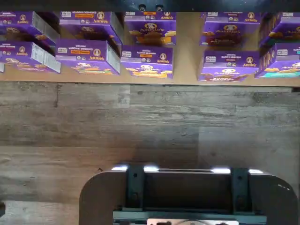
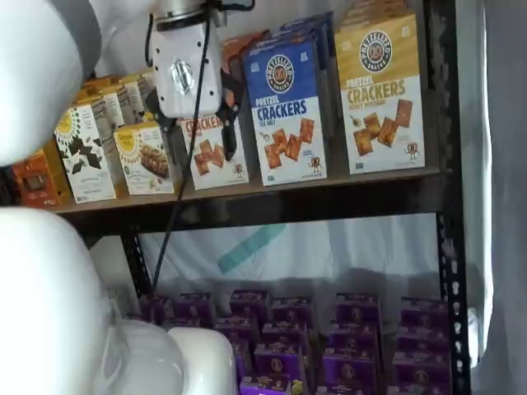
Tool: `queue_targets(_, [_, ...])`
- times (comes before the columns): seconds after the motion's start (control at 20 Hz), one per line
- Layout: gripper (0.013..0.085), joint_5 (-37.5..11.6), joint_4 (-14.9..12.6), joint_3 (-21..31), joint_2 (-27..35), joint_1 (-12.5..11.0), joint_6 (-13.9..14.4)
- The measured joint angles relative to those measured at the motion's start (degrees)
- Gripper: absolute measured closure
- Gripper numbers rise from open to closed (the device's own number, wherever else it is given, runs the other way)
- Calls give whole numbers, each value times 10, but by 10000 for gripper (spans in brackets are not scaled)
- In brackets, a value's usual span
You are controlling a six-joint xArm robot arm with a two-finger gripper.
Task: Retrieve the yellow and white box located on the top shelf, the sixth one from the left
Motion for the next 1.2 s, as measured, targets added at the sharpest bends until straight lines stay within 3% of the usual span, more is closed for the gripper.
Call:
queue_targets(0.3, [130,-21,-22,4,3,-24,-32])
queue_targets(0.65, [130,-64,-25,8,19,-119,-127])
queue_targets(0.8, [130,-87,-8,7,31,-171,-175])
queue_targets(0.95, [130,-98,-2,-1,46,-200,-203])
queue_targets(1.2, [130,-112,-6,-13,71,-227,-232])
